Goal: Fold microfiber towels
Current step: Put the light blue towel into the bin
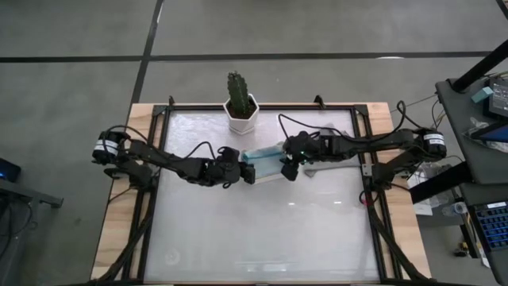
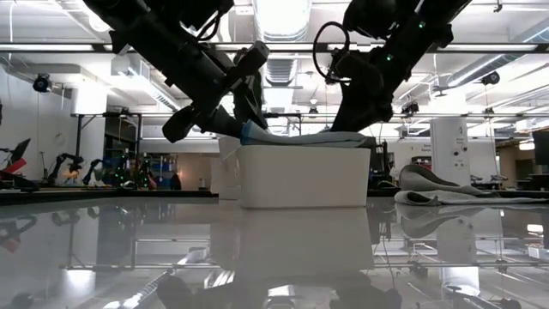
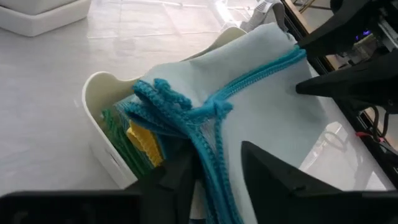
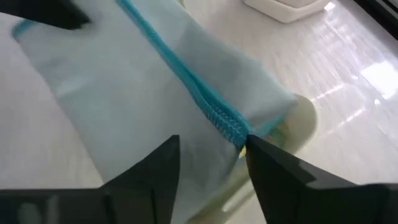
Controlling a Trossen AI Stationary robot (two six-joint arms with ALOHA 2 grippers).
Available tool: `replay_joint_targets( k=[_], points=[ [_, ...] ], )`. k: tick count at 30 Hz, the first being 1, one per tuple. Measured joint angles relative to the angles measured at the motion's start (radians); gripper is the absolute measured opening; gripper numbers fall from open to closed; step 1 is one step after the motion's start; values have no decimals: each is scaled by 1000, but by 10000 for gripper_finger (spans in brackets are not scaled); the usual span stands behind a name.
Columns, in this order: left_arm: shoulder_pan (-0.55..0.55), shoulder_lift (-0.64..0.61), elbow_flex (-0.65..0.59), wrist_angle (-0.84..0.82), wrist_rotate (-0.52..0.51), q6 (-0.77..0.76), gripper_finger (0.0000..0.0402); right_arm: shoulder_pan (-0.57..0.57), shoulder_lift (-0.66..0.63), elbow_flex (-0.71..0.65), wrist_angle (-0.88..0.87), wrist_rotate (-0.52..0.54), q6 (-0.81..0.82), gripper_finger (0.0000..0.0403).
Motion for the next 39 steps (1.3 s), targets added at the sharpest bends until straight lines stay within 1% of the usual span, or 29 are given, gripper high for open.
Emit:
replay_joint_targets(
  k=[5,10,13,19,24,27,28,30,33,36,39],
  points=[
    [0,-8,0,-15,15,35,165,-21,-5,0,-44,18,-3,191],
    [0,-32,0,-41,32,107,197,-30,-27,1,-75,19,-16,195],
    [0,-48,0,-83,44,147,204,-29,-53,2,-84,23,-35,195],
    [0,-82,0,-204,44,182,206,-29,-120,4,-91,26,-58,195],
    [2,-152,0,-300,66,319,206,-3,-176,-4,-85,8,-94,177],
    [3,-204,0,-301,66,420,206,29,-195,-21,-75,4,-110,165],
    [3,-225,0,-299,67,457,206,42,-197,-31,-63,4,-111,164],
    [2,-249,0,-243,73,559,202,59,-196,-58,0,4,-114,163],
    [-2,-249,0,-153,90,684,182,76,-174,-101,142,7,-117,162],
    [-2,-203,0,-26,114,770,145,76,-139,-123,242,7,-118,162],
    [-2,-127,0,74,174,828,97,76,-88,-123,303,8,-118,158]
  ],
)
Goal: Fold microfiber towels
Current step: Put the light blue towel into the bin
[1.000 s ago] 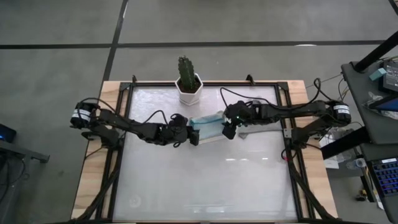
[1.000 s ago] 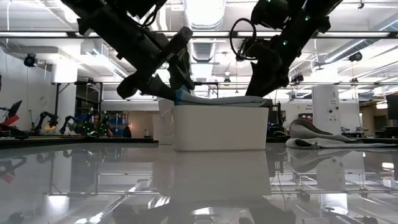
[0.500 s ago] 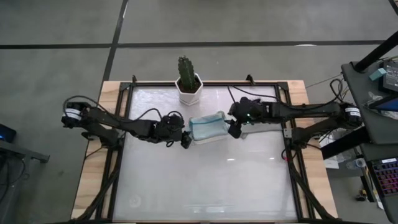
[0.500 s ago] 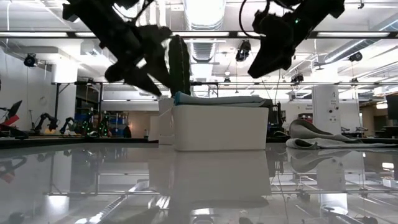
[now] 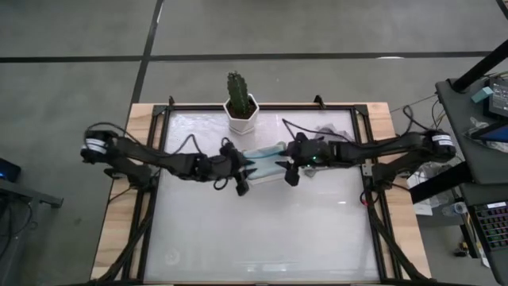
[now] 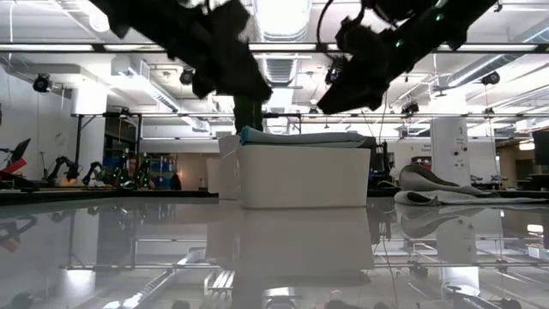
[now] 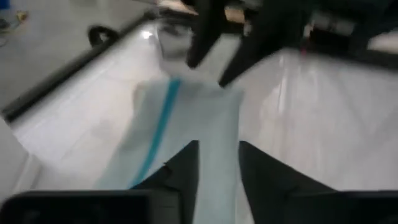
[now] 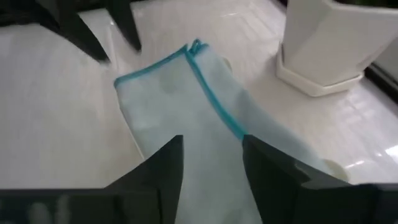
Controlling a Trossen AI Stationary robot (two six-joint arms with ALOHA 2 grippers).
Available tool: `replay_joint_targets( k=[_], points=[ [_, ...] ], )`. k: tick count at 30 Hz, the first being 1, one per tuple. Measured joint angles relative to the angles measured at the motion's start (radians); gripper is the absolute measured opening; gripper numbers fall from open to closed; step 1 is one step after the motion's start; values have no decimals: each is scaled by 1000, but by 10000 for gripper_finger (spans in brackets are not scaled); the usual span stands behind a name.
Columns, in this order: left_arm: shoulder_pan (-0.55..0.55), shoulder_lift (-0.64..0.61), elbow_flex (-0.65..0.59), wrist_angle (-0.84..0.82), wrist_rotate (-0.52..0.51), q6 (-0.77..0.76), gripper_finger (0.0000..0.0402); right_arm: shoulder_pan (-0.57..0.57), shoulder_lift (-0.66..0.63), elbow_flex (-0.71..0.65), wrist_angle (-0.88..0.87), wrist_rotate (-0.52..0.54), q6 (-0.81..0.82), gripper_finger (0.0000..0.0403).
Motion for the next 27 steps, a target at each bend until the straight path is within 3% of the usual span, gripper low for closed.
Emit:
replay_joint_targets(
  k=[5,8,17,27],
  points=[
    [6,105,0,-11,-1,0,15,-2,92,4,23,9,-16,79],
    [12,147,2,2,-5,-29,7,-13,123,6,26,12,-46,22],
    [17,197,1,-12,-5,-74,1,-59,158,8,-5,18,-87,9],
    [17,157,17,-19,3,-65,1,-68,120,8,-53,16,-111,8]
  ],
)
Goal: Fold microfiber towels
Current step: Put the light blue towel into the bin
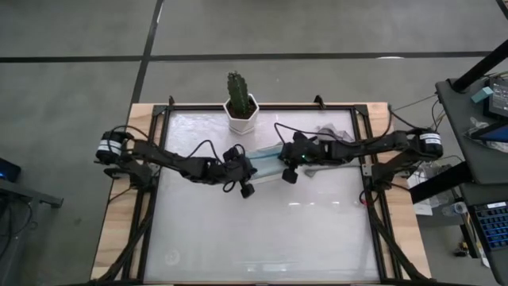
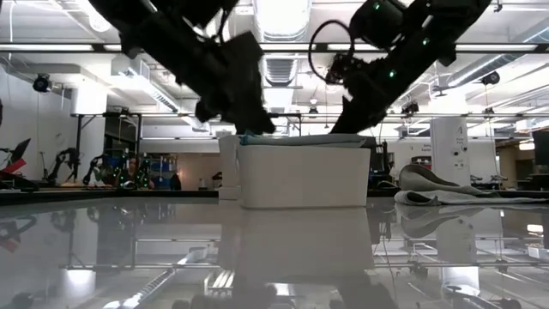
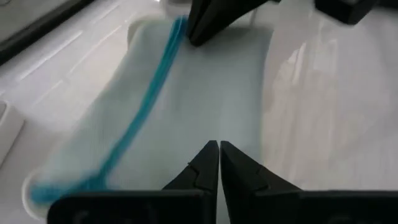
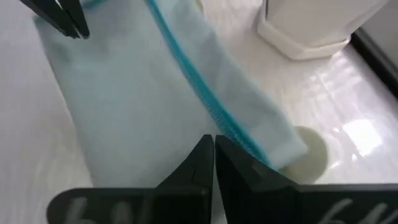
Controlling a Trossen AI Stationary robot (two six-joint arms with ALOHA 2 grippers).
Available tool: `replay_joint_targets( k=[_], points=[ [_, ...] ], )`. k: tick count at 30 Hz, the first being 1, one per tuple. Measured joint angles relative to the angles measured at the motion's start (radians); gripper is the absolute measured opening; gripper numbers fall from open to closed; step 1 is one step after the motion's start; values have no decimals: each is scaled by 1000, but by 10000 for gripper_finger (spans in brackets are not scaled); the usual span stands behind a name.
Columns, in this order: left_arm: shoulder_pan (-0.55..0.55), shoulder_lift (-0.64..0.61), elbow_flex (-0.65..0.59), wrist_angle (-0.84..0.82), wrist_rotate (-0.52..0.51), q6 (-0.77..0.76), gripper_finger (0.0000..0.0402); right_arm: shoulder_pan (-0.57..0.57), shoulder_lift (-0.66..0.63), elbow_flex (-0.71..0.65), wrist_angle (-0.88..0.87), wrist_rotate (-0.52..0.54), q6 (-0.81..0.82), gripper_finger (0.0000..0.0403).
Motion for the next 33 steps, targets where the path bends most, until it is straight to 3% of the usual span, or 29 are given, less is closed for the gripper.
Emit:
replay_joint_targets(
  k=[6,9,19,25,33],
  points=[
    [0,-99,1,-5,7,69,1,0,-88,0,-23,-4,-1,8],
    [8,-121,1,1,-47,121,1,-6,-112,0,-15,-9,-12,8],
    [76,-13,-2,3,-142,150,1,-46,-23,0,52,-8,-19,8],
    [103,37,-5,4,-152,66,1,-70,58,0,88,36,-32,8],
    [113,40,-21,-7,-160,-58,1,-76,68,0,89,45,-63,8]
  ],
)
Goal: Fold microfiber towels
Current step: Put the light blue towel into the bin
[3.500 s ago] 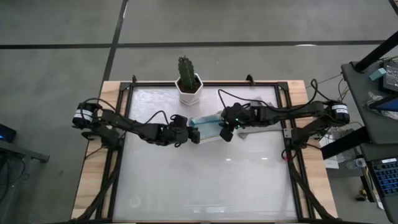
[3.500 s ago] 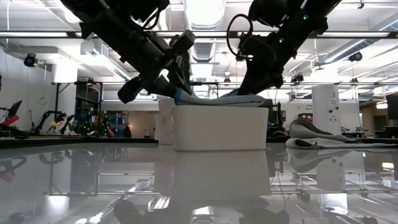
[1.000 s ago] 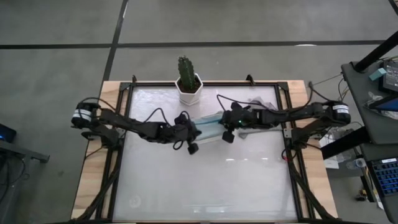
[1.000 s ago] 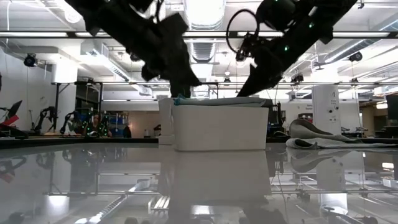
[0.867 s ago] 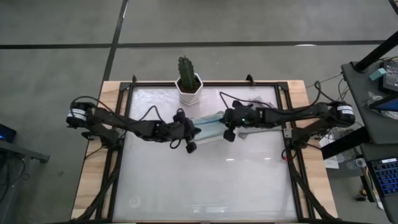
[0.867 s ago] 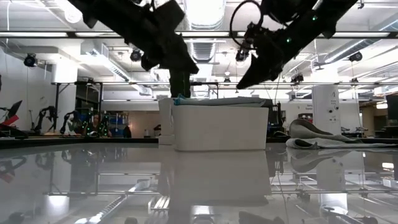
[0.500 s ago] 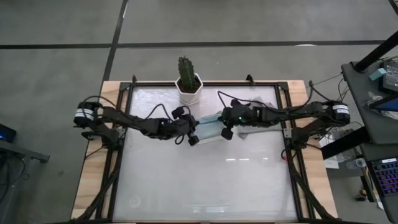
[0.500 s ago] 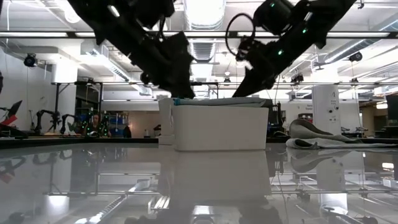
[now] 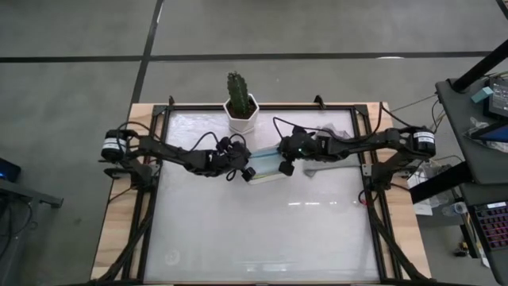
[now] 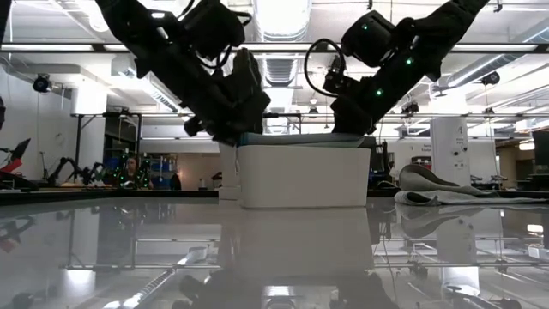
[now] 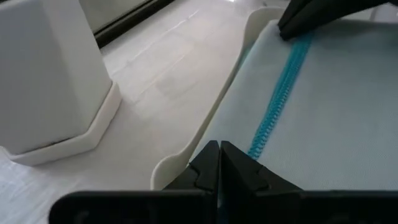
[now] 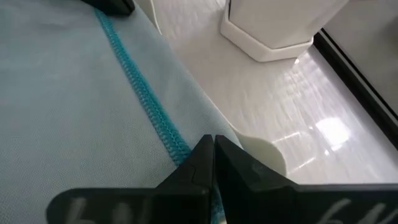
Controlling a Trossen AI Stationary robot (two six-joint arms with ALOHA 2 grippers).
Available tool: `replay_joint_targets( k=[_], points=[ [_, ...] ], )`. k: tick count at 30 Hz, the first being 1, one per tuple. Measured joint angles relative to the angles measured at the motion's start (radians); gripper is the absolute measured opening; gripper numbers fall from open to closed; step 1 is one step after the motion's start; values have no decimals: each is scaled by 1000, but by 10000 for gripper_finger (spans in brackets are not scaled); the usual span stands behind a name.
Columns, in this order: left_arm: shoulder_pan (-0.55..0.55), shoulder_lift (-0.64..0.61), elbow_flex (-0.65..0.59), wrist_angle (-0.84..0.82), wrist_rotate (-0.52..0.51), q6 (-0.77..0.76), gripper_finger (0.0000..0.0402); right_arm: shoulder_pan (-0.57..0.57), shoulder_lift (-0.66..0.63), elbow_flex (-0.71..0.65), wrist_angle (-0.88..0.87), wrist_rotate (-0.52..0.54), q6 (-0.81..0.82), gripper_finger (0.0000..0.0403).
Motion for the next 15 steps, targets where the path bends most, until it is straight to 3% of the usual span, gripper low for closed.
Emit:
replay_joint_targets(
  k=[5,12,15],
  points=[
    [-1,-10,4,-3,1,3,1,0,-30,0,-23,0,-7,8],
    [-16,-117,9,-24,2,96,1,16,-172,0,-131,-1,30,8],
    [-31,-174,8,-41,98,144,1,42,-235,0,-177,-35,61,8]
  ],
)
